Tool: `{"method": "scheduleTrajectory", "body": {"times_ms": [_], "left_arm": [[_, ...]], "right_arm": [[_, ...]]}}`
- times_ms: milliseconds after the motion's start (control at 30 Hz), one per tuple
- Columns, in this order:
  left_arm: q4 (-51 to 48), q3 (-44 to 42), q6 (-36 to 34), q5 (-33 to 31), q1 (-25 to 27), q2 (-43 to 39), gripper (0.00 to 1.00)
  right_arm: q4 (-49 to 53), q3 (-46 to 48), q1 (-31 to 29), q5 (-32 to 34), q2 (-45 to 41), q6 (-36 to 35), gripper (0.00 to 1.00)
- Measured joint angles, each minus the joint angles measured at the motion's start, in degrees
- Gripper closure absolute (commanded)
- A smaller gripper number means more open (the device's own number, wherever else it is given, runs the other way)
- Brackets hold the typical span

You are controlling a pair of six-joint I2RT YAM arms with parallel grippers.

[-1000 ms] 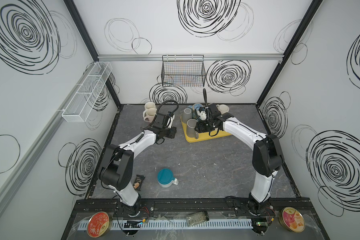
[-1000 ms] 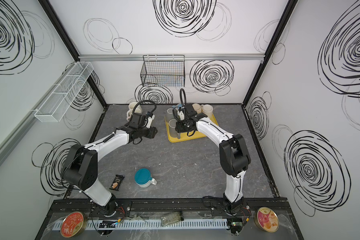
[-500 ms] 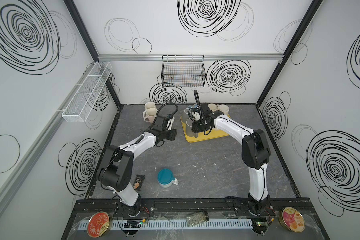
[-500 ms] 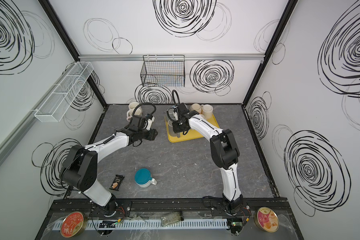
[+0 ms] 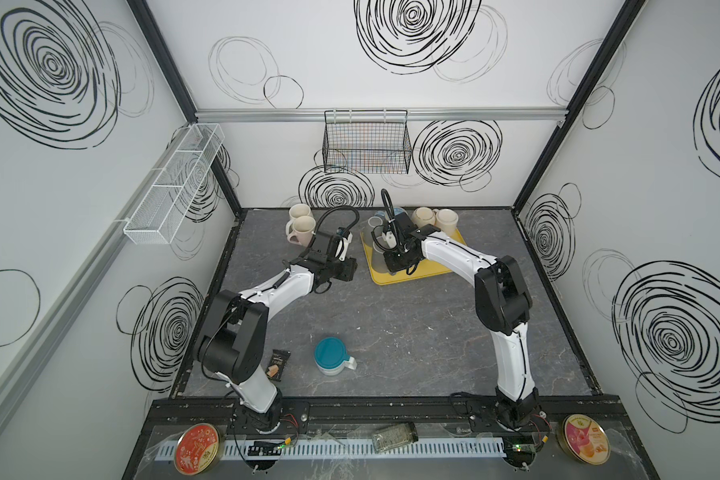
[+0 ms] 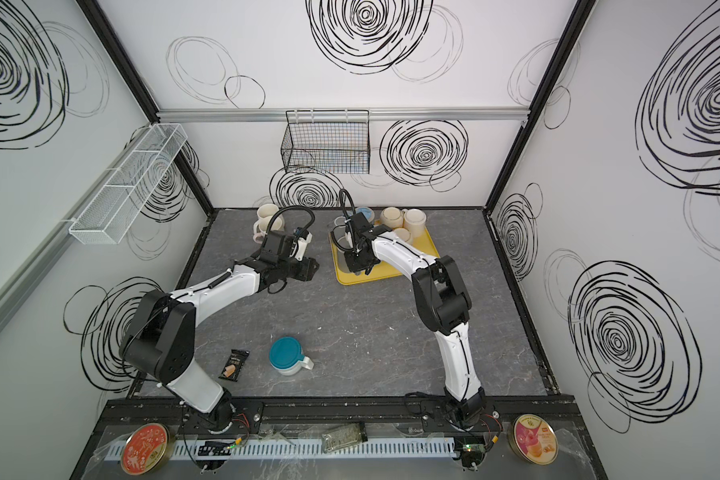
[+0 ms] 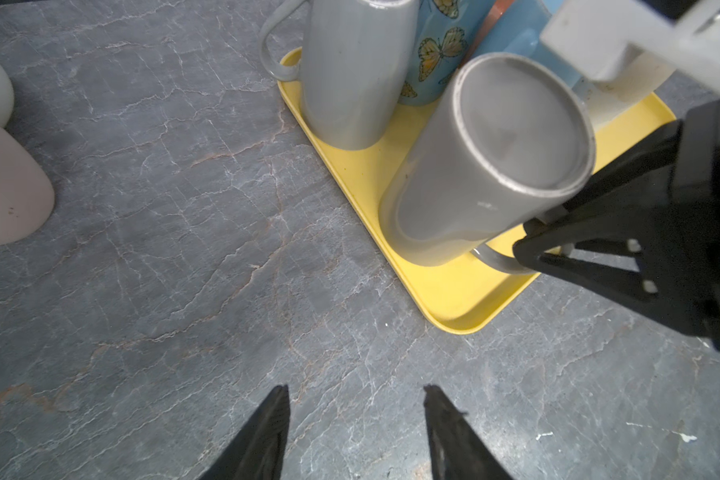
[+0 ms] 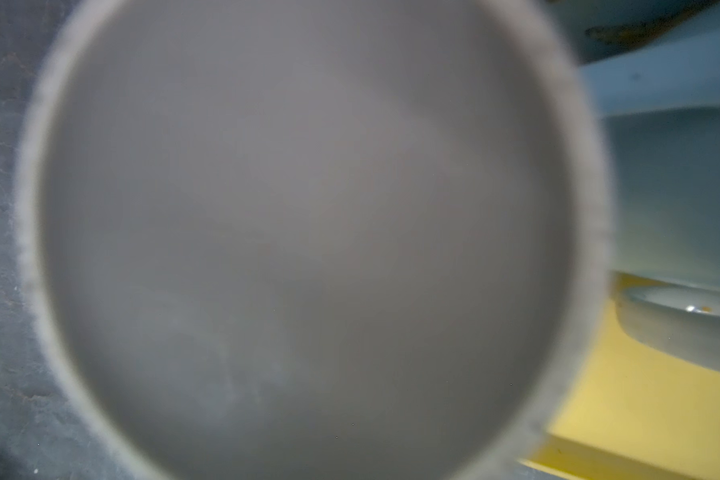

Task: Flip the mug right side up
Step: 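Grasp the upside-down grey mug on the tray with the right gripper, then lift the grey mug toward the left gripper while the left gripper approaches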

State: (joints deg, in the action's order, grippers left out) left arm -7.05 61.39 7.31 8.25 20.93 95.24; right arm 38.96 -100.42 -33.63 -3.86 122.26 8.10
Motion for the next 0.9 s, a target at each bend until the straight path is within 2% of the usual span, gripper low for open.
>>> {"method": "scheduleTrajectory", "body": {"times_ms": [133,300,433,700,900], "left_arm": [[0.0,0.0,0.1,0.0,0.0,0.0,0.44],[0.0,0.0,0.3,0.0,0.1,0.0,0.44],[0.1,0.0,0.9,0.2,0.1,-0.4,0.44],[2.1,-0.3,2.5,0.7,0.1,-4.8,0.42],[5.4,-1.6,4.1,0.9,0.1,-8.6,0.34]], "right_arm": [[0.4,-0.2,0.0,1.4,0.0,-0.5,1.00],[-0.3,0.4,0.0,2.1,-0.3,-0.5,1.00],[-2.6,4.6,0.0,1.7,-3.2,-0.3,1.00],[-11.4,14.6,1.3,-2.6,-14.9,1.3,1.00],[-26.4,25.6,4.7,-9.8,-27.2,3.3,1.00]]}}
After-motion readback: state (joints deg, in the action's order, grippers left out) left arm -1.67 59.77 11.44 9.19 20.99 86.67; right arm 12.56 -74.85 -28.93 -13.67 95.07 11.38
